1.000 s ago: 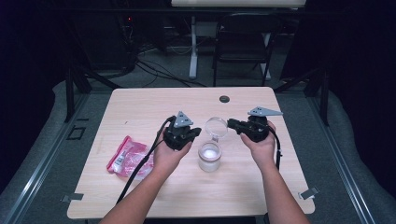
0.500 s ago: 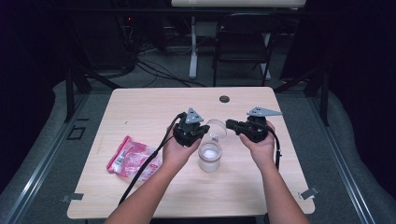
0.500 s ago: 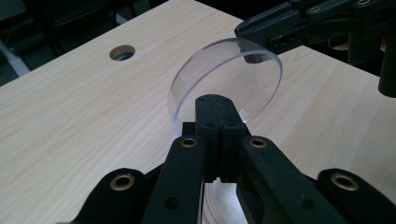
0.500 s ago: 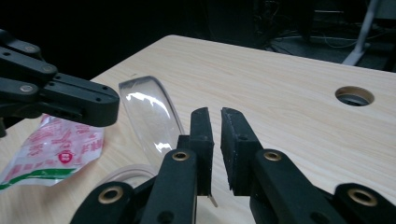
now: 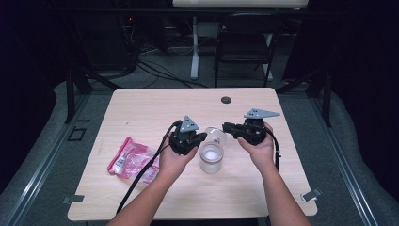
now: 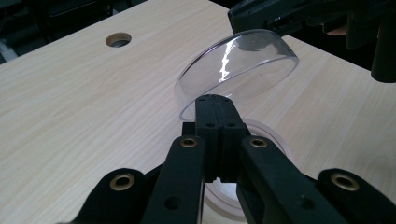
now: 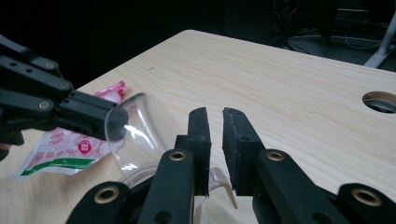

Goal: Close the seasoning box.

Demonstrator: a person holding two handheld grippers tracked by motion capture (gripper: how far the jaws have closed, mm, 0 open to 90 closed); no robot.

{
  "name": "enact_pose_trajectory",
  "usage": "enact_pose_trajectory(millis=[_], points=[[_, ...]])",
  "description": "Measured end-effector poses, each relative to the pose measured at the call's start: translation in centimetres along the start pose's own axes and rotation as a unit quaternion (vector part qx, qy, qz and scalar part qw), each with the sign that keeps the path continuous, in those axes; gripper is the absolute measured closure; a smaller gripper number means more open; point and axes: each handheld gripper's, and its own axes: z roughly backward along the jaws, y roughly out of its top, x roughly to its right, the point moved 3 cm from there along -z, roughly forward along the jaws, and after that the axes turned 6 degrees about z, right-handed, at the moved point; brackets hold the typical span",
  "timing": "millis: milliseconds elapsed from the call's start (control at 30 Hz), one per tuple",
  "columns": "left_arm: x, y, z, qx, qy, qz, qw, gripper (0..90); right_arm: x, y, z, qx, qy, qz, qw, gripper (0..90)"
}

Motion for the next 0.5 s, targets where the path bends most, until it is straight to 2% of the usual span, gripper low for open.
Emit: enact_pose_trajectory(millis=[300,500], points=[[0.5,-1.9,0.1,-0.007,-0.003,-0.006,1.0000,89.9,-0.4,0.3,0.1,0.003,0.003,0.009,0.9999,79.9],[0.4,-2.8,0.1,-0.011,-0.005,0.002,0.9999,89.9,-0.5,0.4,0.2,0.003,0.005,0.012,0.9999,79.3]])
